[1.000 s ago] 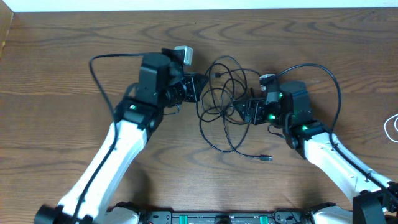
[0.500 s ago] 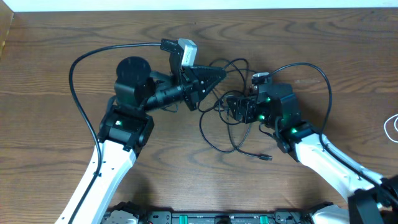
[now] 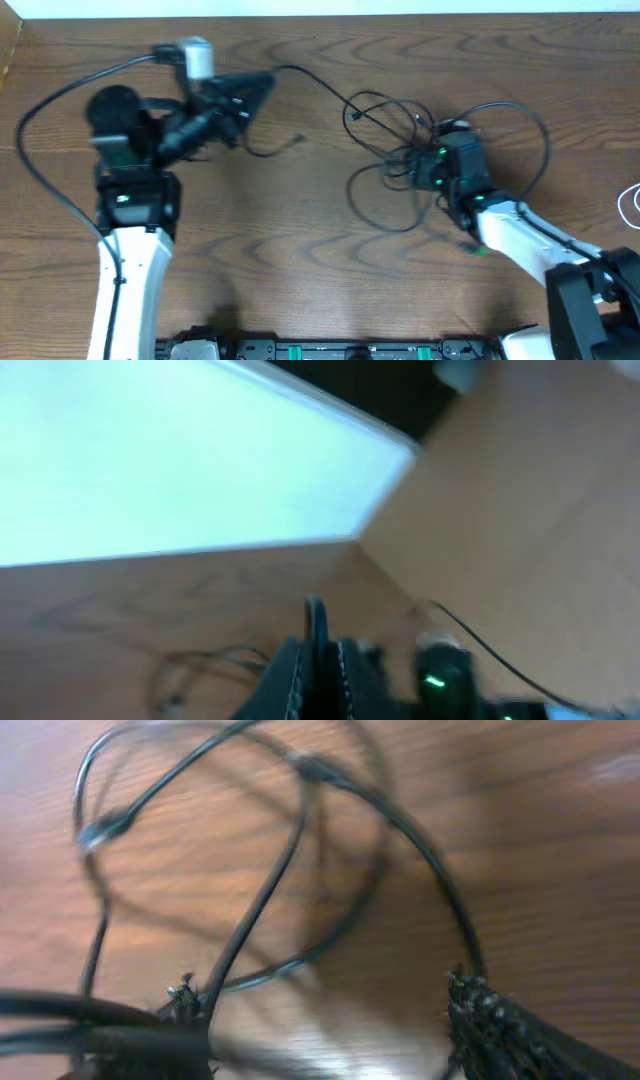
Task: Untangle cables
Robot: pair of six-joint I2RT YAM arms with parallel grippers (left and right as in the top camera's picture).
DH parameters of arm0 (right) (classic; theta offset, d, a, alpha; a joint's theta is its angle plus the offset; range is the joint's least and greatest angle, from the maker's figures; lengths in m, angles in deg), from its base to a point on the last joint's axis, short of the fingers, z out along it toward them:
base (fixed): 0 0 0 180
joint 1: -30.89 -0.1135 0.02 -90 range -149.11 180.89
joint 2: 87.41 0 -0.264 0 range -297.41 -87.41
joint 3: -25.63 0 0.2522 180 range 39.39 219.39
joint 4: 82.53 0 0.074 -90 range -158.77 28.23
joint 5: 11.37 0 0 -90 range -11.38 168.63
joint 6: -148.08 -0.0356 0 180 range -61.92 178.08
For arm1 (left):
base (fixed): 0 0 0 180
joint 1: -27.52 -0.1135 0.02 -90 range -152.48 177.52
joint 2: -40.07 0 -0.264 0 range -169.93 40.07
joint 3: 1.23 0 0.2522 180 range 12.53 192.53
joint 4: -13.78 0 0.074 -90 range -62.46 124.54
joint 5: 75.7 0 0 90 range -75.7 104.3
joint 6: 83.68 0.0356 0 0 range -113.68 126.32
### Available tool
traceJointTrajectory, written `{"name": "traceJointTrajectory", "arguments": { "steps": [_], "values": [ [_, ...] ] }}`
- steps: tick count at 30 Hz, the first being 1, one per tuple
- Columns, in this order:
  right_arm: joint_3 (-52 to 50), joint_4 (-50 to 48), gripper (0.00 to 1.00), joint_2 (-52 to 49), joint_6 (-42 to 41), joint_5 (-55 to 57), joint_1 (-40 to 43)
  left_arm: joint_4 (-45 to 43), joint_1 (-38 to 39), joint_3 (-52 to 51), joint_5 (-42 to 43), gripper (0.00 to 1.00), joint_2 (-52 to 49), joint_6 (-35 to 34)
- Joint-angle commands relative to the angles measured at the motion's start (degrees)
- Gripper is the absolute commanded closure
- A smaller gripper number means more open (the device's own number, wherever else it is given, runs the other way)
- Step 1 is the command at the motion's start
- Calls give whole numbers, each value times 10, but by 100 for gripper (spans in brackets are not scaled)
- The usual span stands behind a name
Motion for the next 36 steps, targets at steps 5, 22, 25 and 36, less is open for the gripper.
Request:
{"name": "traceJointTrajectory", "arguments": {
  "steps": [5, 22, 25, 36],
  "values": [
    [1, -6, 15, 42, 63, -179, 88, 92, -103, 3, 6, 93, 7, -24],
    [1, -77, 99, 132, 68, -378, 103, 212, 3, 3, 5, 92, -140, 3],
    [1, -71, 99, 135, 69, -378, 103, 212, 23, 3, -5, 92, -160, 2],
    [1, 63, 78, 110, 36, -261, 85, 212, 75, 3, -74, 92, -179, 2]
  ]
}}
